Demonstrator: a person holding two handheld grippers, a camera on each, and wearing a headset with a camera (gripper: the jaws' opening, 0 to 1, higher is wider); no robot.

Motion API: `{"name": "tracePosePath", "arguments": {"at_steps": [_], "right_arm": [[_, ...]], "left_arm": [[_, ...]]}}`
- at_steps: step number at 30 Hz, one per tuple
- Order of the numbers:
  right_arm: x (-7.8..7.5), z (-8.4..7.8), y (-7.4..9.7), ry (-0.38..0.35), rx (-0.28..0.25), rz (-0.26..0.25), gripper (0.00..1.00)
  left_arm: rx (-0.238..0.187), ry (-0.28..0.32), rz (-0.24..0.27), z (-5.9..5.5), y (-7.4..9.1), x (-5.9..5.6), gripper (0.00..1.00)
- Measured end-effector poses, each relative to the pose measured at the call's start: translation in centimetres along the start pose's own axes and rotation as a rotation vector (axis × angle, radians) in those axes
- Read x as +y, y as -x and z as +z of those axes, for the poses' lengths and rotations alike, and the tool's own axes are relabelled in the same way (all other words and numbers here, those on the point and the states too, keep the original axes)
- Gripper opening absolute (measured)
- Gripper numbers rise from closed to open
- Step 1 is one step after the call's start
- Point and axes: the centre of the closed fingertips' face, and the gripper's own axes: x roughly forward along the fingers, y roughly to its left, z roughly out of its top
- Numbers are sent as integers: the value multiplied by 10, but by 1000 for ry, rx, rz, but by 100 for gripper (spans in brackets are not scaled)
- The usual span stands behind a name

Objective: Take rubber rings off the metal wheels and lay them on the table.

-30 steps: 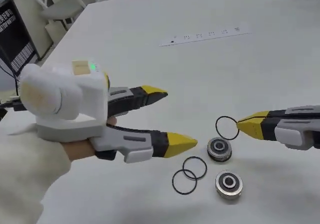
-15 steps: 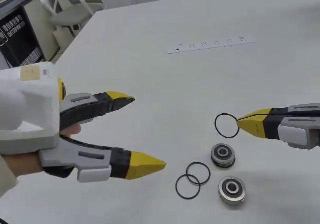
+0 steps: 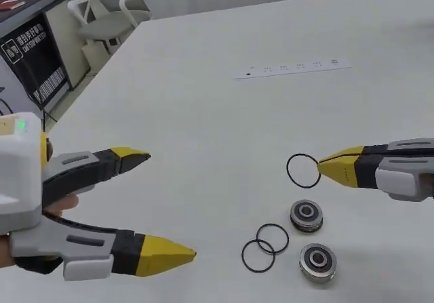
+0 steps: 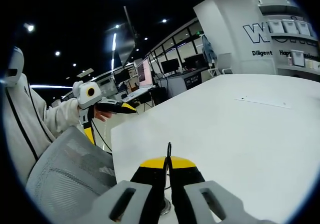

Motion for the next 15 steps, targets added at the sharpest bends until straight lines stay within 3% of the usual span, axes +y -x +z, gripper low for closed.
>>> {"name": "tracePosePath", "arguments": {"at_steps": [5, 9, 15], "right_arm": [[10, -3, -8, 13, 22, 29, 0], [17, -5, -15, 20, 38, 51, 0], [31, -20, -27, 46, 105, 107, 0]], "left_arm": [[-6, 31, 8, -11, 9, 1, 100], [17, 22, 13, -22, 11, -1, 100], [35, 38, 11, -35, 12, -5, 100]]}}
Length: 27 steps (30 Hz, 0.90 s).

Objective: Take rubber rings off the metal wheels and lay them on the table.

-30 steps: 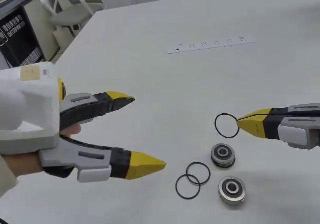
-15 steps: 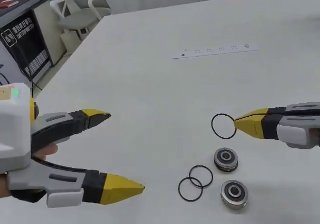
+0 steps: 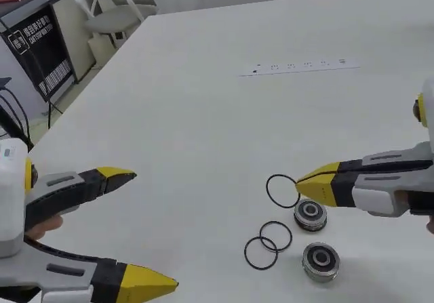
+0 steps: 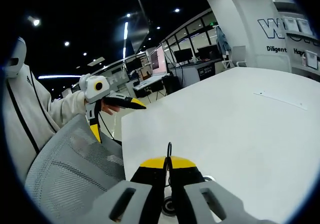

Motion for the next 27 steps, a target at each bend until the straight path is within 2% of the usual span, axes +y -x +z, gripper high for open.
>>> {"name": "tracePosePath", "arguments": {"at_steps": [9, 20, 27], "right_arm": [[10, -15, -20, 17, 63, 67, 0], [16, -45, -36, 1, 143, 117, 0], [6, -60, -42, -61, 154, 114, 0]], "left_arm": [[1, 29, 3, -5, 1, -3, 100], [9, 52, -2, -10, -3, -8, 100], [21, 60, -7, -13, -6, -9, 100]]}}
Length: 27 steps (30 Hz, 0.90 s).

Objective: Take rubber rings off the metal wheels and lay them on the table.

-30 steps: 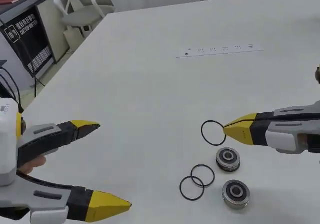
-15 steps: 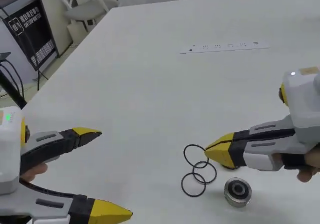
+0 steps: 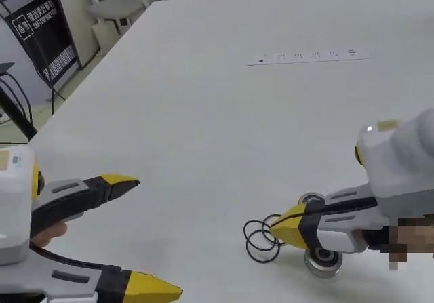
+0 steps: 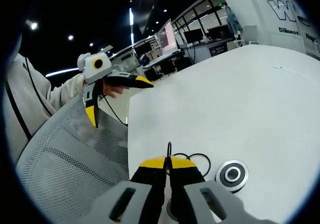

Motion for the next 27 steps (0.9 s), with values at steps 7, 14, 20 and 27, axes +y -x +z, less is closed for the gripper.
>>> {"name": "tracePosePath", "arguments": {"at_steps": [7, 14, 20, 27], "right_arm": [[-12, -6, -2, -18, 10, -41, 0], [-24, -7, -2, -28, 10, -93, 0], [-28, -8, -1, -31, 17, -114, 4], [-30, 3, 10, -20, -25, -133, 7]], "left_arm": [[17, 3, -4, -2, -3, -2, 100], [39, -2, 3, -5, -4, -1, 100], [45, -2, -1, -6, -6, -1, 99], [46, -6, 1, -5, -5, 0, 99]]}}
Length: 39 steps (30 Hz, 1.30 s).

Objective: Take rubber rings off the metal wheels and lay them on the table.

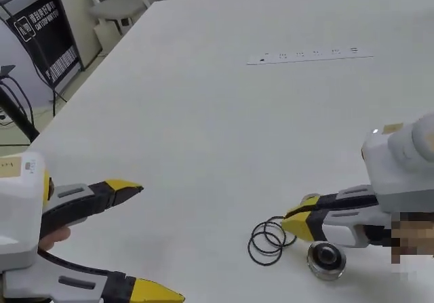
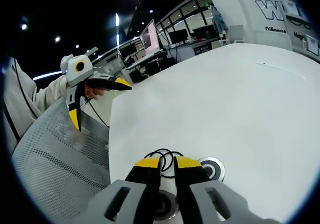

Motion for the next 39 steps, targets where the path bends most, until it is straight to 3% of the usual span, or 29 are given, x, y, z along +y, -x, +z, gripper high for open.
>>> {"name": "tracePosePath", "arguments": {"at_steps": [6, 14, 24, 27, 32, 39], "right_arm": [[-15, 10, 13, 22, -40, -53, 8], [-31, 19, 33, -2, -98, -91, 11], [-41, 7, 49, -21, -113, -109, 17], [-42, 3, 49, -11, -103, -115, 19], [-42, -3, 48, 11, -90, -122, 22], [-41, -11, 43, 18, -58, -120, 24]], "left_arm": [[4, -9, -2, 1, 0, 1, 99], [2, -40, -6, 14, 2, 4, 98], [-2, -101, -7, 33, -3, 11, 94], [-9, -115, -19, 46, -6, 11, 93], [-75, -149, -52, 79, -13, 5, 88], [-111, -231, -81, 111, -41, 1, 85]]}}
